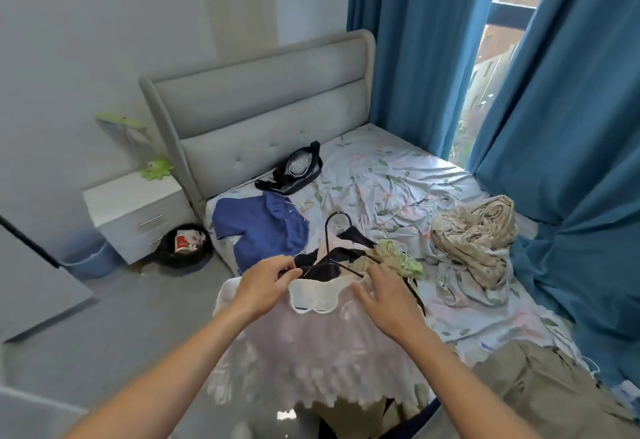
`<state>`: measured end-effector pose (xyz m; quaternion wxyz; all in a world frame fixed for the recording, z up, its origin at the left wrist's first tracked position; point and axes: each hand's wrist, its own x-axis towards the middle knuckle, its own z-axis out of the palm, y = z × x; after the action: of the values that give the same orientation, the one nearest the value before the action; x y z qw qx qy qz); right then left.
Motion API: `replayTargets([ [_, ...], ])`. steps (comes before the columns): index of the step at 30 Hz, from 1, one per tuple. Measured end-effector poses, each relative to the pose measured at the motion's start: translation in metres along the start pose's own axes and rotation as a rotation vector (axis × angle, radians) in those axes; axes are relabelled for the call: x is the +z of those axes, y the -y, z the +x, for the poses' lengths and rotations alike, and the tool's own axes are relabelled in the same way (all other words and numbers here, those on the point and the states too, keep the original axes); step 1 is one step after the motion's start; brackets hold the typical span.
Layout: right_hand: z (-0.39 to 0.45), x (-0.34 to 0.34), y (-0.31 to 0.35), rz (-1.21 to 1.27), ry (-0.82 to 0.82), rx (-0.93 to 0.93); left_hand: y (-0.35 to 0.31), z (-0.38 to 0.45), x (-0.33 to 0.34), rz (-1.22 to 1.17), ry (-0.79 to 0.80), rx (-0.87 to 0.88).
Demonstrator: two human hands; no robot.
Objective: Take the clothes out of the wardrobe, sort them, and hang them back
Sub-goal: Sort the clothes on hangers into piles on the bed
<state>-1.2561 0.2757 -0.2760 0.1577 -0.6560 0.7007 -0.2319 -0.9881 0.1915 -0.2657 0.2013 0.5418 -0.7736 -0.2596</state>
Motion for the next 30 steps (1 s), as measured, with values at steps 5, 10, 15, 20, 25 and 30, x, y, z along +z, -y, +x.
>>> replayTargets([
  [5, 0.044, 0.059, 0.062, 0.03, 0.127, -0.035, 0.08, 0.001, -0.047, 0.082, -0.058, -0.028],
  [10, 0.106, 0.124, 0.138, -0.012, 0.167, -0.044, 0.173, 0.027, -0.102, 0.057, -0.077, -0.087],
  [15, 0.17, 0.177, 0.207, 0.024, 0.182, -0.025, 0.24, 0.059, -0.148, 0.052, -0.122, -0.124],
  [20, 0.23, 0.206, 0.272, 0.261, 0.168, -0.023, 0.277, 0.098, -0.169, 0.01, -0.11, -0.142],
  [25, 0.302, 0.217, 0.322, 0.631, 0.07, 0.074, 0.295, 0.143, -0.155, -0.155, -0.079, -0.17],
  [30, 0.384, 0.236, 0.34, 0.596, -0.078, 0.26, 0.31, 0.2, -0.143, -0.311, -0.043, -0.107],
])
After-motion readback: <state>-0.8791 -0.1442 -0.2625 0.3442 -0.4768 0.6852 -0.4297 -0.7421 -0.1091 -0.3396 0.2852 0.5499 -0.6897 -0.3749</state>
